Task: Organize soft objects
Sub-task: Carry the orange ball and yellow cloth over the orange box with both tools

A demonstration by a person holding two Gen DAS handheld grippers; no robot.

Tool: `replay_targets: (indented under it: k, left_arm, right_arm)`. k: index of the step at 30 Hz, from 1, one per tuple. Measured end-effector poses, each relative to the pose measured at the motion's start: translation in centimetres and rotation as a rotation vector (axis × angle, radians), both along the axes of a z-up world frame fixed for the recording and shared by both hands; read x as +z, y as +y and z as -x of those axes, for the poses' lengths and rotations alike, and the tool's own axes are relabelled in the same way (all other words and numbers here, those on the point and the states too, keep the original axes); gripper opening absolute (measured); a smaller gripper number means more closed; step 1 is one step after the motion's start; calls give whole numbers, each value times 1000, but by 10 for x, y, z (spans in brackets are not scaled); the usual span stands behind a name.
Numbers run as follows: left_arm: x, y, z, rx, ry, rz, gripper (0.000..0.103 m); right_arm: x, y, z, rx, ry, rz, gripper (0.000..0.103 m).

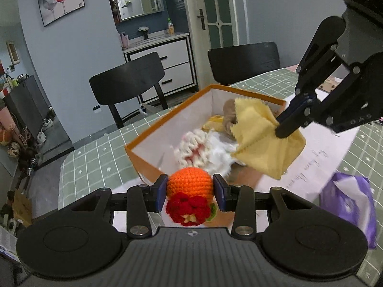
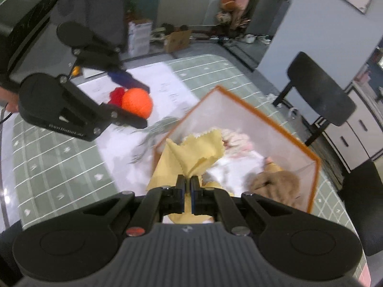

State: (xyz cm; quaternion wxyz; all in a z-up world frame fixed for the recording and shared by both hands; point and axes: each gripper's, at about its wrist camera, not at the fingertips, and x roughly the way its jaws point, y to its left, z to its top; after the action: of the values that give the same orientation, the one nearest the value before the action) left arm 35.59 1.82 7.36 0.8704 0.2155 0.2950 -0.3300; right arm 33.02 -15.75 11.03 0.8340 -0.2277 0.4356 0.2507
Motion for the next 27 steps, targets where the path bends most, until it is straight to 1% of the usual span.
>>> replay_targets:
  k: [8,12,15,19,24,27]
  left_arm:
    - [-3,-39,-50,22,5,-43,46]
    - [-8,-55,-68,38,-1,-80,46]
    - [-12,-62,-87,69,4,-79,46]
    - [-19,-68,-107,121,21,-53,46]
    - [-36,-76,-118,144,36,-85,46]
    - [-44,-79,-124,155,45,-90,46]
  right_arm:
    - [-1,-27,-64,-108,-54,2,1]
    - [-9,-39,-94,-142,-70,-1,1]
    - [-18,-43,-111,-169,-82,9,1]
    - [-34,-47,-132,-207,-108,18,1]
    - [-64,-49,-154,-223,-97,30,2]
    - [-79,-49,-163,-228,-82,33,2]
